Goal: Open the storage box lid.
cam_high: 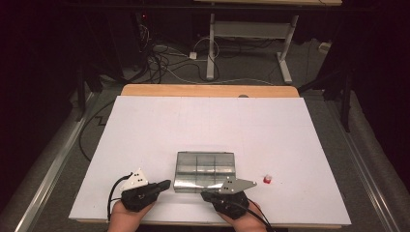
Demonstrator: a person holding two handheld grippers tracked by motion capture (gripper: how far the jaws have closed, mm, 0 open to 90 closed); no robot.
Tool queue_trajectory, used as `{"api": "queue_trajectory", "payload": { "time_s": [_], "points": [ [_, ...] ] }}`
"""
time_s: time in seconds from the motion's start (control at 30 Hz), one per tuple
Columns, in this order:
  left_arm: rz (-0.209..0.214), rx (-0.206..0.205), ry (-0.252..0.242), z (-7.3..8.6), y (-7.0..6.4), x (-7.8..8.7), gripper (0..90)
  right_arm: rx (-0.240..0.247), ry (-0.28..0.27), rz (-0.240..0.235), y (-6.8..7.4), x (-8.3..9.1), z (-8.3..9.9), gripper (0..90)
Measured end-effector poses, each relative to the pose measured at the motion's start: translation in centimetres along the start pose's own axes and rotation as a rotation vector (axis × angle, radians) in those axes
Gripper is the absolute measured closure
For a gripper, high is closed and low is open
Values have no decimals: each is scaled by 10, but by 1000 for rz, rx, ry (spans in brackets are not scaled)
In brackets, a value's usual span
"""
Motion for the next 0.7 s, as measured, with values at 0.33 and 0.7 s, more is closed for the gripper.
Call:
{"api": "queue_trajectory", "payload": {
  "time_s": [0.33,0.7],
  "points": [
    [4,-4,-7,-1,-1,1,875,-9,-23,-1,-1,3,-3,900],
    [12,-19,-21,-4,-4,2,875,-4,-59,2,-1,9,-11,900]
  ]
}}
Point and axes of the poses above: each handheld gripper's, and its own axes: x roughly backward along the jaws, z roughly out of its underside, y roughly to its left, the point moved 6 cm from there along -x, roughly forward along the jaws, and after that the axes turned 15 degrees about z, right-handed, at the moved point
